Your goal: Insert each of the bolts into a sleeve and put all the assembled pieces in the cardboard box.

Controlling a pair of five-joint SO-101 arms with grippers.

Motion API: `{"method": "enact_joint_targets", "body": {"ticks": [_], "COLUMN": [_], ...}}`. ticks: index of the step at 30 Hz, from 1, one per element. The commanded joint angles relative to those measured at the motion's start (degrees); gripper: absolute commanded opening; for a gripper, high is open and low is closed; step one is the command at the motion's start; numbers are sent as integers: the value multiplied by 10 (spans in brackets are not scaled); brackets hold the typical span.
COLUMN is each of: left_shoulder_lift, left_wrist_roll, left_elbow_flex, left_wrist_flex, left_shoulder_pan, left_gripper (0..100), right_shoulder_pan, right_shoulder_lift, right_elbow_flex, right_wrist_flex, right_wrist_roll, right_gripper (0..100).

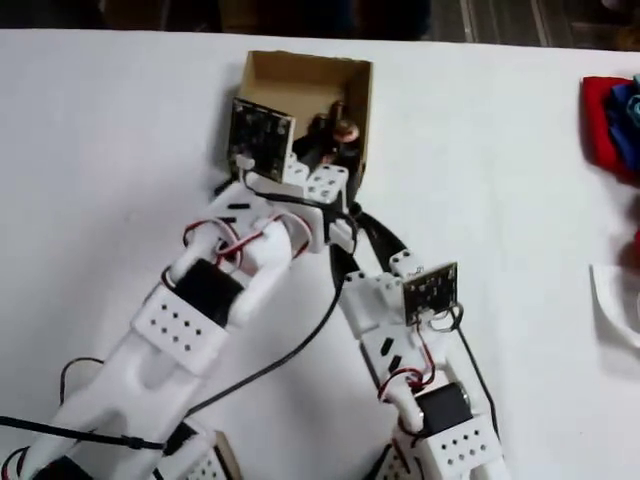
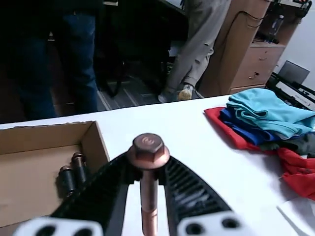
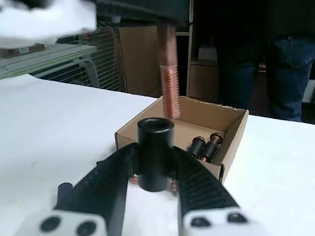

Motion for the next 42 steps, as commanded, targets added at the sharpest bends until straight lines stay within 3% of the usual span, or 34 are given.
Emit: {"method": "enact_joint_targets", "body": {"ticks": [1,9,17,42], "left_shoulder_lift": [-8,-9,-9,-4], "left_wrist_roll": [3,3,3,-2], "left_elbow_flex": [-33,-30,-30,80], "left_wrist_flex": [-19,-3,-6,-16], "left_shoulder_pan": [15,20,39,43], "left_gripper": [27,27,27,27], "right_shoulder_pan": [2,69,65,41], "right_shoulder_lift": [9,74,135,141], "right_elbow_flex": [7,7,7,7], "right_wrist_flex": [-5,-87,-142,-142], "right_wrist_roll": [-2,-1,-1,-1], "right_gripper": [21,21,21,21]}}
